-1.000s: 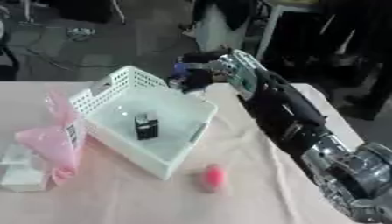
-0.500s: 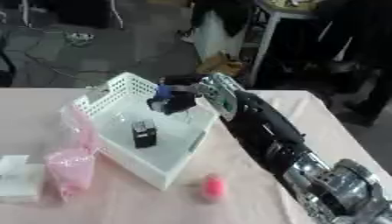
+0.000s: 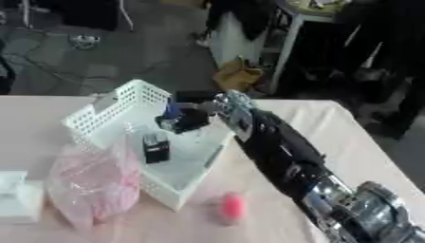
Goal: Pick up objects on the table and place them in the box.
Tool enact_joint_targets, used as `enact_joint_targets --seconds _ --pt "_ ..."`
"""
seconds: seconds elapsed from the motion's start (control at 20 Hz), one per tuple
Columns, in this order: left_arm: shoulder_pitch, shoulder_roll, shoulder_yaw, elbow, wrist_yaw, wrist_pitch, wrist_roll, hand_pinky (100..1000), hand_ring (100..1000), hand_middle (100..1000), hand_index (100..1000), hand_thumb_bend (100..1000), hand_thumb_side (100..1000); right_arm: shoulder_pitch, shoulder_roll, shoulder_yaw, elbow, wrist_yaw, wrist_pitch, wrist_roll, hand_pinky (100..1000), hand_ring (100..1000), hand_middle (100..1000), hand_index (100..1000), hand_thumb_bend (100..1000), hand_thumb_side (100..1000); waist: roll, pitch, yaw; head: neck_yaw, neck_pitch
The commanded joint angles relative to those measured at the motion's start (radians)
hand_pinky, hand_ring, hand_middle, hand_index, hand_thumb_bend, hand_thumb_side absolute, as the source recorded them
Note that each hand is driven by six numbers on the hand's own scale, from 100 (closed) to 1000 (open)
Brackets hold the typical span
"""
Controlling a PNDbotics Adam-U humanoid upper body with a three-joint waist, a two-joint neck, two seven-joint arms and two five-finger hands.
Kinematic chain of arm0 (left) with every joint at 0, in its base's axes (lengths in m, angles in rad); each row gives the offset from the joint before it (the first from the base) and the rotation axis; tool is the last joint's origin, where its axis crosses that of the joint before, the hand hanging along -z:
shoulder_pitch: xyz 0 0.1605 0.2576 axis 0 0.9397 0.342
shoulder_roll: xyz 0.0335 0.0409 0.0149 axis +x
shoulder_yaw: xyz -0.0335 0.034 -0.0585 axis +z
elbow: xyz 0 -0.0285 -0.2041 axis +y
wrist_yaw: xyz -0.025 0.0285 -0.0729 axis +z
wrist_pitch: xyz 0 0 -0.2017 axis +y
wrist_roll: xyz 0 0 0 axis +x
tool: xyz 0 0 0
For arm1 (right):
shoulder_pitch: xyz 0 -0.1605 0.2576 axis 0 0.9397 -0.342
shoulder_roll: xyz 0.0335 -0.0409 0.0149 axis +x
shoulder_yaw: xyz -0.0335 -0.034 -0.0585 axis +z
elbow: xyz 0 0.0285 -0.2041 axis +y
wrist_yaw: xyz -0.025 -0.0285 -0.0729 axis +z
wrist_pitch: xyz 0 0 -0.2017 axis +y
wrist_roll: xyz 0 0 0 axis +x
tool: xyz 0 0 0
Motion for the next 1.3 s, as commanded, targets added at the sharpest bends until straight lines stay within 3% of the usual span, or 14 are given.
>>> enact_joint_targets --seconds 0.05,0.15,0.2,0.25,0.4,0.45,0.5,0.6,0.7,1.3 --pt "-0.018 0.0 0.0 -0.01 0.003 -0.003 -0.001 733 936 936 938 100 863 -0.018 -0.018 -0.004 -0.023 -0.004 -0.119 0.044 124 282 301 451 100 1000 -0.009 -0.003 -0.002 -0.003 -0.008" --pt "-0.018 0.0 0.0 -0.01 0.003 -0.003 -0.001 733 936 936 938 100 863 -0.018 -0.018 -0.002 -0.02 0.0 -0.134 0.028 311 402 396 525 100 1000 -0.009 -0.003 -0.003 -0.004 -0.007" --pt "-0.017 0.001 0.0 -0.01 0.003 -0.003 -0.001 733 936 936 938 100 863 -0.018 -0.018 -0.001 -0.017 0.002 -0.139 0.023 311 402 396 525 100 1000 -0.009 -0.004 -0.003 -0.004 -0.006" --pt "-0.017 0.001 0.0 -0.01 0.003 -0.003 -0.001 733 936 936 938 100 863 -0.019 -0.018 0.0 -0.018 0.006 -0.147 0.017 545 571 550 639 100 990 -0.009 -0.004 -0.003 -0.004 -0.005" --pt "-0.017 0.001 0.0 -0.01 0.003 -0.003 -0.001 733 936 936 938 100 863 -0.02 -0.018 0.004 -0.018 0.022 -0.174 0.007 795 805 774 798 100 1000 -0.009 -0.004 -0.005 -0.007 -0.001" --pt "-0.016 0.002 0.0 -0.01 0.003 -0.003 -0.001 733 936 937 938 100 863 -0.02 -0.017 0.005 -0.015 0.026 -0.187 0.008 872 905 855 873 194 1000 -0.008 -0.004 -0.006 -0.007 0.001" --pt "-0.016 0.002 0.0 -0.01 0.003 -0.003 -0.001 733 936 937 938 100 858 -0.021 -0.016 0.005 -0.012 0.026 -0.199 0.009 910 949 904 917 263 1000 -0.008 -0.005 -0.006 -0.007 0.003" --pt "-0.015 0.003 0.0 -0.01 0.002 -0.002 0.0 733 936 937 939 100 864 -0.024 -0.017 0.002 -0.006 0.022 -0.219 0.009 959 1000 983 984 294 1000 -0.008 -0.005 -0.008 -0.007 0.005" --pt "-0.014 0.004 0.001 -0.01 0.002 -0.002 0.0 733 936 937 939 100 863 -0.025 -0.018 0.001 -0.004 0.022 -0.228 0.007 972 1000 1000 997 313 1000 -0.008 -0.006 -0.009 -0.007 0.006" --pt "-0.007 0.008 0.004 -0.01 -0.001 0.0 0.004 734 937 937 938 100 863 -0.041 -0.027 -0.003 -0.014 0.022 -0.232 -0.019 975 1000 1000 990 285 1000 -0.006 -0.013 -0.017 -0.001 0.015"
